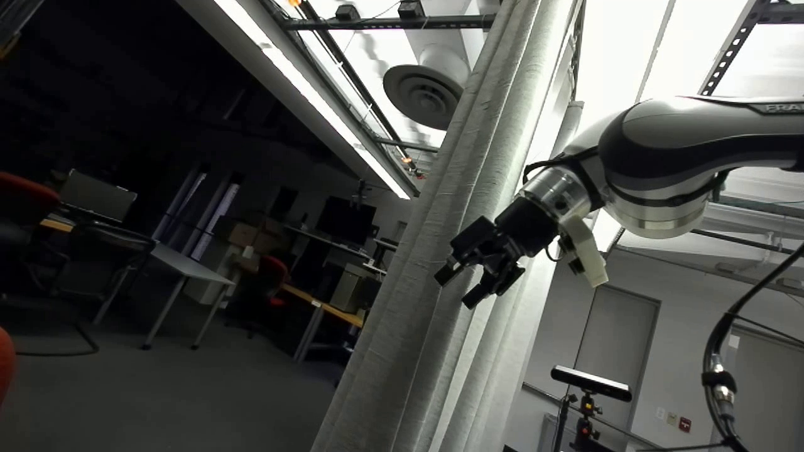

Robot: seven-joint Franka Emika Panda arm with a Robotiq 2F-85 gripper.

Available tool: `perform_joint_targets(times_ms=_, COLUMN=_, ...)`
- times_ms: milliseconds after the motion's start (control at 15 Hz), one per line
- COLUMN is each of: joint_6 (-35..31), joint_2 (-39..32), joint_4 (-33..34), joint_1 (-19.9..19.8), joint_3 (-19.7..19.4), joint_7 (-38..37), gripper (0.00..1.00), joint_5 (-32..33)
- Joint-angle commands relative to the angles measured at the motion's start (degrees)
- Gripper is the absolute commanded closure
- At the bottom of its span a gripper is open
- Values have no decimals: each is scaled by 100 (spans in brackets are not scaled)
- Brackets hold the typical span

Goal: Move the curtain to the right

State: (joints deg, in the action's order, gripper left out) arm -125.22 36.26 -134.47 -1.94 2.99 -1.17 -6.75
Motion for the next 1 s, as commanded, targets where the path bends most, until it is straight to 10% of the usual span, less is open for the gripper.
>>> perform_joint_targets(times_ms=0, joint_6=91, joint_2=543, joint_4=-339, joint_1=210, joint_3=143, joint_7=-79, gripper=0, joint_5=201)
perform_joint_targets(times_ms=933, joint_6=8, joint_2=565, joint_4=-392, joint_1=431, joint_3=254, joint_7=-65, gripper=0, joint_5=138)
